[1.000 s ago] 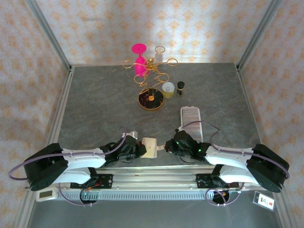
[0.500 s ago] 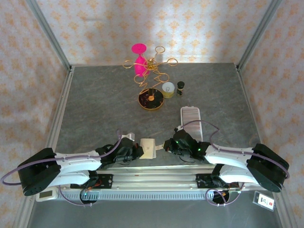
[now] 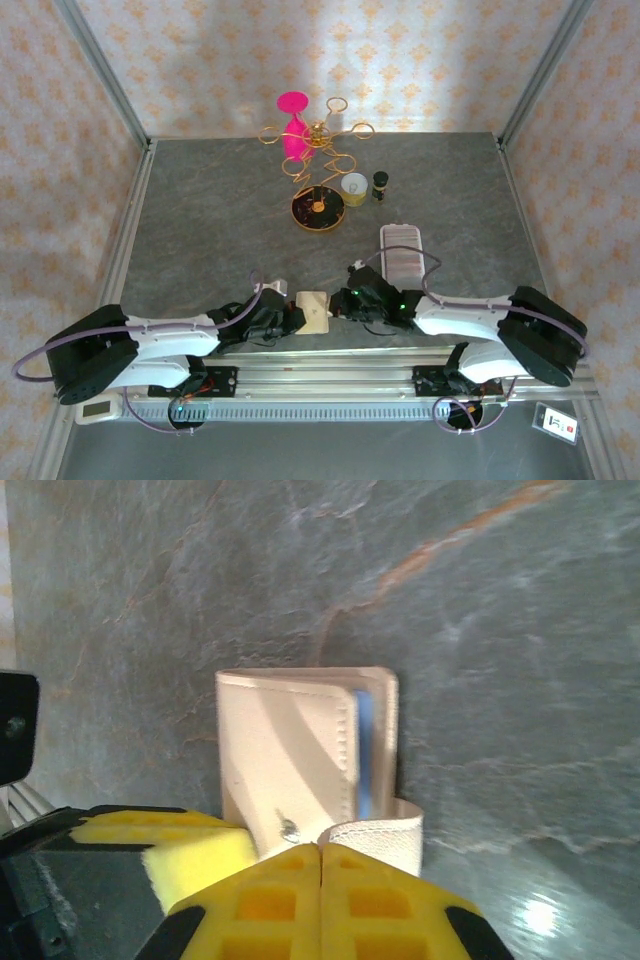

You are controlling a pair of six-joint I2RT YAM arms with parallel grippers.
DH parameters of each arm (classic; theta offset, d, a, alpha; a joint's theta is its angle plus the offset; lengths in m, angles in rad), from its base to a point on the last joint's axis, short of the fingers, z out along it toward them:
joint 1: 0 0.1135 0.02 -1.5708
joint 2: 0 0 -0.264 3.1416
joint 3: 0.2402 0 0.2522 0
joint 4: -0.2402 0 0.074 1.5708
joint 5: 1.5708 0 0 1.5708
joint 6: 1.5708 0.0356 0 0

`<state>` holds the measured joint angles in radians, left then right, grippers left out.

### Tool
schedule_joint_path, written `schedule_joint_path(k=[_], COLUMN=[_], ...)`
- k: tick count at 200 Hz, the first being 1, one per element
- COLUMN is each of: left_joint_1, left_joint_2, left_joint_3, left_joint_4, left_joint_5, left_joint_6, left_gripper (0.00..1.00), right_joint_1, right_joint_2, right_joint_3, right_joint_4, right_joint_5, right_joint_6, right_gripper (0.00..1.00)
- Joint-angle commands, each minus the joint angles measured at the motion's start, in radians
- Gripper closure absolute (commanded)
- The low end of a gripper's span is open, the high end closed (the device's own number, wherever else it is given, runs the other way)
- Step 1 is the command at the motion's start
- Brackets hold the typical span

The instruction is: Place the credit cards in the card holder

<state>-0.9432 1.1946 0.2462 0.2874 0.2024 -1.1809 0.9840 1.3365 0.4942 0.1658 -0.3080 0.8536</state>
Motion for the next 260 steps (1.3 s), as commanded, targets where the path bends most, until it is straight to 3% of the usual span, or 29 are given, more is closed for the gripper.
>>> schedule_joint_path(k=[1, 122, 260], left_joint_1=[-0.011, -0.014, -0.014], left_joint_2=[0.037, 0.037, 0.052], left_joint_3=[-0.005, -0.044, -0.048], left_joint_4=[-0.047, 0.0, 0.011], left_joint_5=[-0.01, -0.005, 0.001], left_joint_6=[-0.001, -0.001, 0.0], left_gripper=[1.0, 1.0, 1.0], right_joint_1=[0.017, 0.036, 0.037], right_joint_2=[0.044, 0.188, 0.15], right_joint_3=[0.052, 0.171, 0.171], right_joint_4=[-0.006, -0.204, -0.203], right_joint_5=[-0.013, 0.013, -0.018], right_joint_6=[-0.042, -0.103, -0.14], right_gripper=[1.0, 1.0, 1.0])
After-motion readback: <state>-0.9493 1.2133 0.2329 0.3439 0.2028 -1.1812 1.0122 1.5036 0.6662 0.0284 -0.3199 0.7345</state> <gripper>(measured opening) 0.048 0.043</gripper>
